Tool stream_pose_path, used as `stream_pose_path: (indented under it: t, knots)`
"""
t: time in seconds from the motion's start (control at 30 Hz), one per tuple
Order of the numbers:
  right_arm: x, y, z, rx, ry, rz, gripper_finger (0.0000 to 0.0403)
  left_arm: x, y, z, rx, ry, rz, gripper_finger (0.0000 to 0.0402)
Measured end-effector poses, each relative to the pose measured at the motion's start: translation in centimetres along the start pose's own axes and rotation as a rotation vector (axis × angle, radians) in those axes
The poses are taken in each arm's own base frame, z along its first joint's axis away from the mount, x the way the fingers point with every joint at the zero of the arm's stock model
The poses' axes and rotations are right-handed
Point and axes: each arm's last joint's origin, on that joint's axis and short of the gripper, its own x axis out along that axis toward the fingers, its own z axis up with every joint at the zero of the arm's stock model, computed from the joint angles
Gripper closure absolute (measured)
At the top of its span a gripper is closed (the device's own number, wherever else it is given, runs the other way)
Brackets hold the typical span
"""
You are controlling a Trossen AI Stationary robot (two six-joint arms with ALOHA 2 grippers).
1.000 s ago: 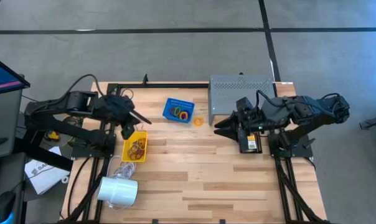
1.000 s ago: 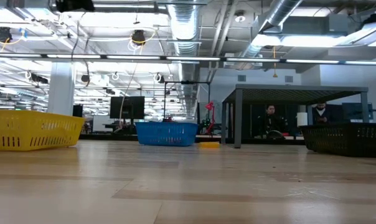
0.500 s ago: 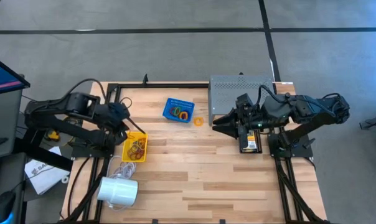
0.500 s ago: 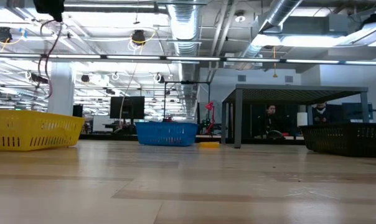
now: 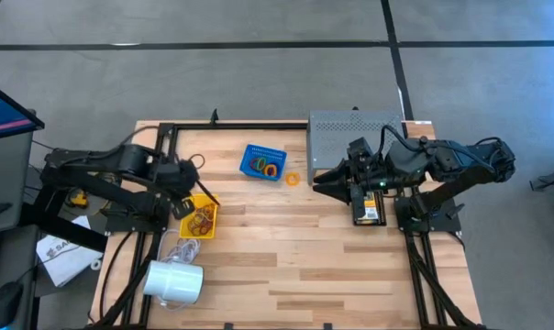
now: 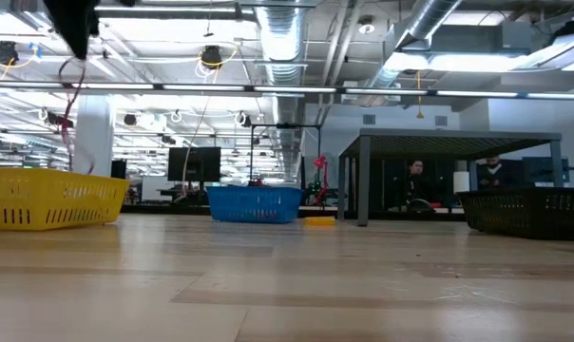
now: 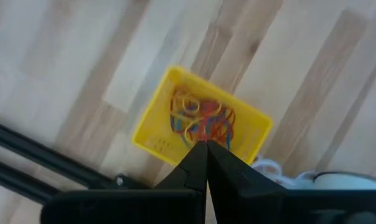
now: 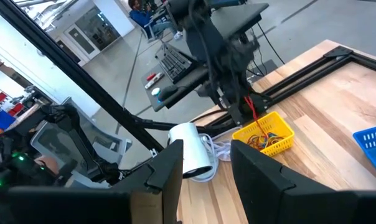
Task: Pick & Place Office Desk Supplies
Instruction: Put the red rubber band into the yellow bin
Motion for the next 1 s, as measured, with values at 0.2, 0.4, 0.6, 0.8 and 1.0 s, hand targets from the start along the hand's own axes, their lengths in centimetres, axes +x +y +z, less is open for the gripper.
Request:
stream_pose_path:
  t: [0.2,0.4,0.6,0.8,1.0]
  knots:
    - [-0.1,0.2,-0.2,-0.004,0.009,0.005,0.0272,3.9,-0.2,-1.3,-0.003,0.117,-0.015,0.0401]
    - [-0.1,0.0,-0.3,-0.001,0.026,-0.008,0.0272,5.9,-0.5,-1.7,-0.038,0.085,-0.085,0.0401]
    - [-0.1,0.0,-0.4,0.0,0.031,-0.012,0.0272,7.9,-0.7,-2.4,-0.034,0.1,-0.089,0.0401]
    - [-0.1,0.0,-0.4,-0.001,0.034,-0.011,0.0272,9.8,-1.4,-2.7,-0.063,0.066,-0.151,0.0401]
    - [-0.1,0.0,-0.4,-0.001,0.037,-0.006,0.0272,10.1,-1.5,-2.8,-0.07,0.049,-0.133,0.0401]
